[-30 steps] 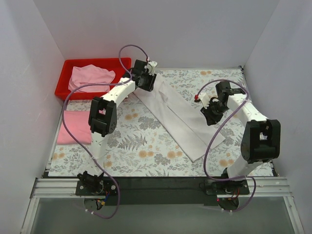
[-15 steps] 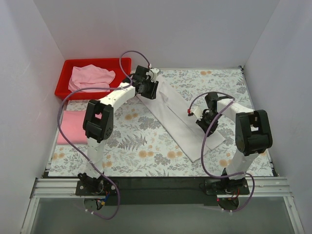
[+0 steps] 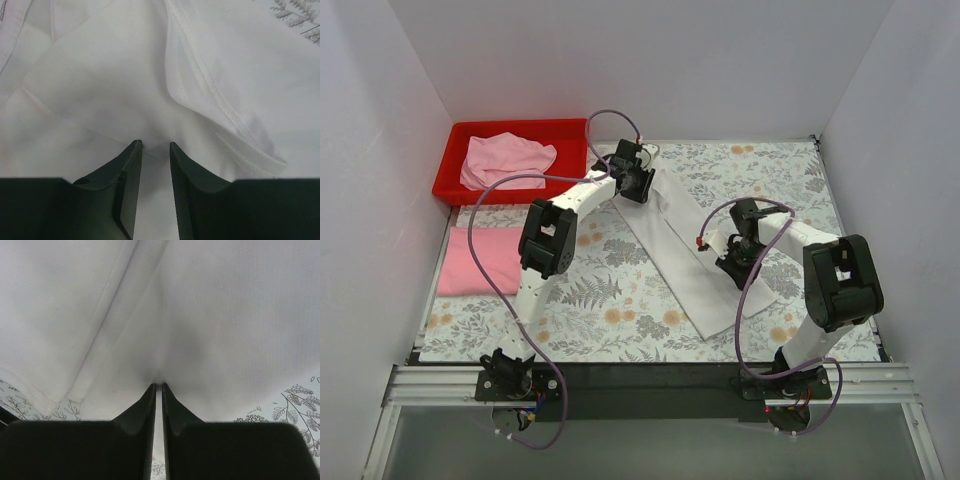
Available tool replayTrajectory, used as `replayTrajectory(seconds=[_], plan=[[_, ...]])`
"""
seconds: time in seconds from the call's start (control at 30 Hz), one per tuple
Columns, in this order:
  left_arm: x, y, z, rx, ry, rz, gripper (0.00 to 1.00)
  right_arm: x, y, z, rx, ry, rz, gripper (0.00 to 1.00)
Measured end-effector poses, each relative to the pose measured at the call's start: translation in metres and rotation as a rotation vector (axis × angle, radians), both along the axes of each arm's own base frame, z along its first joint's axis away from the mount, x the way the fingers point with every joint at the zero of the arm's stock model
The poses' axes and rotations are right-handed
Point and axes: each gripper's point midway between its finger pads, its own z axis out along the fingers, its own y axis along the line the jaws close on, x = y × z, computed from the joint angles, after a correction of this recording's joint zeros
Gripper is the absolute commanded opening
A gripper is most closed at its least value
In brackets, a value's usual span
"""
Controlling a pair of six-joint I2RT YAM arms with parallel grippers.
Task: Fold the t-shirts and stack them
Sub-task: Fold the tshirt
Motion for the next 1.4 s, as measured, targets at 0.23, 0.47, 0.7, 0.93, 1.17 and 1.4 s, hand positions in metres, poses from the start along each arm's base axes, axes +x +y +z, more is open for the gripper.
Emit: replayTrajectory(seconds=[0.23,0.47,0.7,0.93,1.17,1.4], plan=[[0.001,-0.025,0.011,-0.002,-0.054,-0.025,0.28,-0.006,0.002,0.000,0.004,0.006,0.002,0.14],[0.002,-0.039,0.019,-0.008,-0.090,-0.043,0.31,-0.008,0.004,0.000,0.012,0.014,-0.006,0.14],[0.000,-0.057,0.010,-0.069,-0.065,-0.097,0.33,-0.009,0.005,0.000,0.016,0.017,-0.008,0.14],[-0.010,-0.077,0.000,-0.101,-0.044,-0.163,0.34,-0.010,0.005,0.000,0.018,0.019,-0.007,0.14],[-0.010,-0.077,0.002,-0.098,-0.048,-0.165,0.34,-0.015,0.011,0.000,0.015,0.030,0.016,0.14],[-0.052,-0.053,0.054,-0.138,0.020,-0.161,0.33,-0.031,0.024,0.000,0.027,0.051,0.056,0.14]])
